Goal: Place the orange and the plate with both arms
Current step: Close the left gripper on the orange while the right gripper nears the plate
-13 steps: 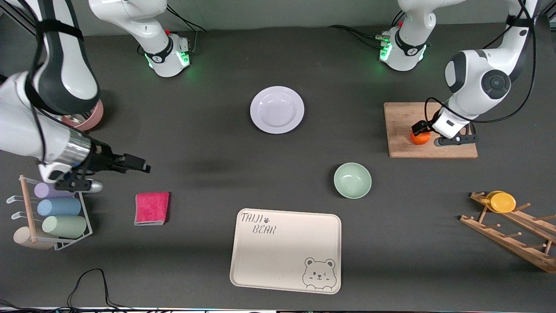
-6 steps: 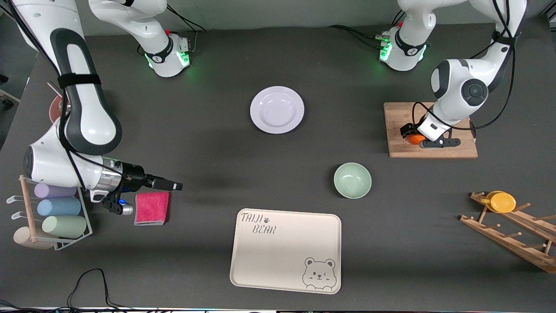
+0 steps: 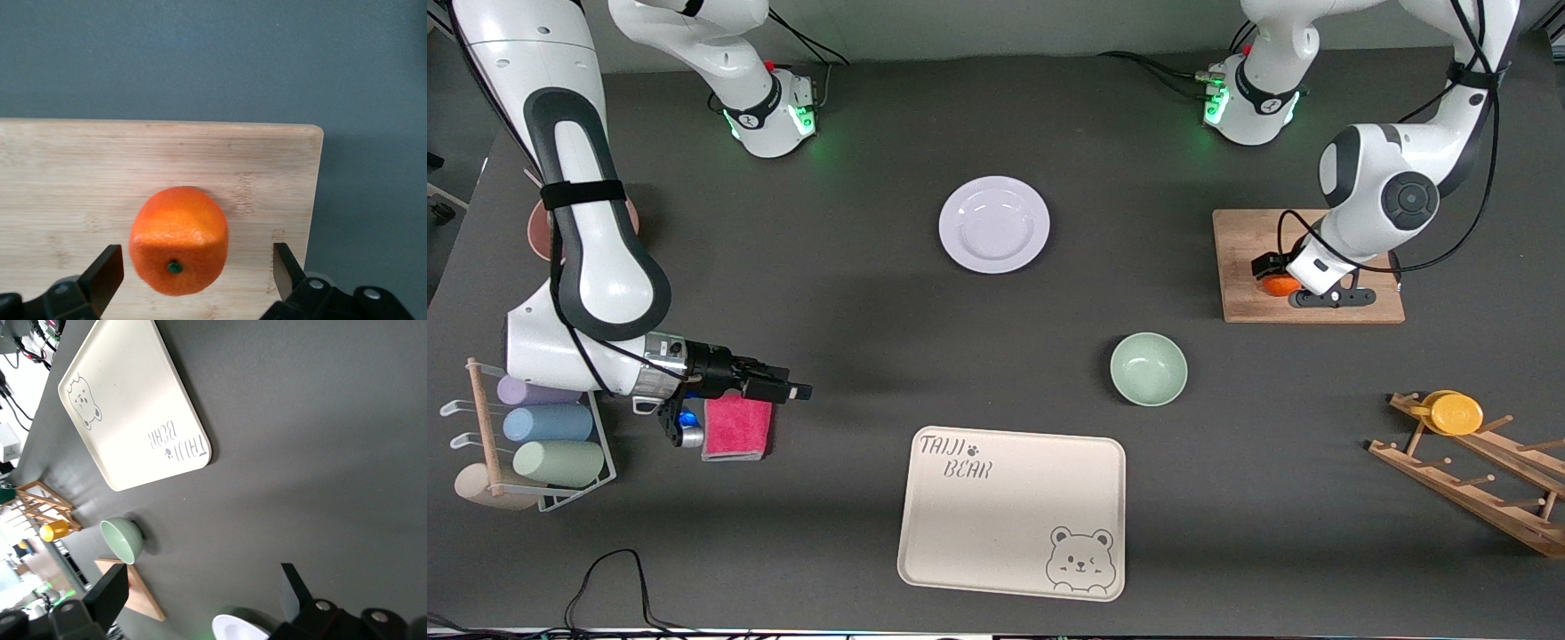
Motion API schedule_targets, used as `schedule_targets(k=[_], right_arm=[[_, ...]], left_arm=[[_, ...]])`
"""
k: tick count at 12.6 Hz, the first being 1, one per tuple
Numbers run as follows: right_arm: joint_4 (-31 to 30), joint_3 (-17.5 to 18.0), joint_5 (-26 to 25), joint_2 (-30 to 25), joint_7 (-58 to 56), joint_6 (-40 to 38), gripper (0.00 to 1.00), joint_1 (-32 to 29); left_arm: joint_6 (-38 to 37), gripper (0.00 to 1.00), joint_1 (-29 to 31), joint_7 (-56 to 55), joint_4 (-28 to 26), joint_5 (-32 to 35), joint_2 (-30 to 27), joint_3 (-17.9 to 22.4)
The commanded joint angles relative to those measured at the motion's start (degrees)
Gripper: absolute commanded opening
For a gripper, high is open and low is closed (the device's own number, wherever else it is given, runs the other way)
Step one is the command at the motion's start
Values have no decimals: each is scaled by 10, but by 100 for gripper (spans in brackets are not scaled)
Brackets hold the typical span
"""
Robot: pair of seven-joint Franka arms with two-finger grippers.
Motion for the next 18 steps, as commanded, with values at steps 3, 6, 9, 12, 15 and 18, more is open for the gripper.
schedule_targets(k=[3, 6, 9, 12, 15, 18], right_arm=[[-90, -1, 178, -37, -1, 14, 100, 7], [-175, -1, 254, -86, -3, 41, 100, 7], [-254, 0, 349, -129, -152, 42, 100, 25], [-326, 1, 360, -154, -312, 27, 100, 47], [-389, 0, 377, -168, -414, -8, 100, 60], [-421, 0, 377, -176, -448, -50, 100, 88]], left_arm=[[10, 100, -2, 5, -9, 17, 4, 6], [51, 100, -2, 5, -30, 20, 17, 7], [56, 100, 12, 5, -30, 40, 21, 7], [84, 99, 13, 3, -30, 41, 38, 7], [94, 33, 12, -5, -32, 41, 43, 7], [32, 0, 10, -5, -21, 41, -3, 4]])
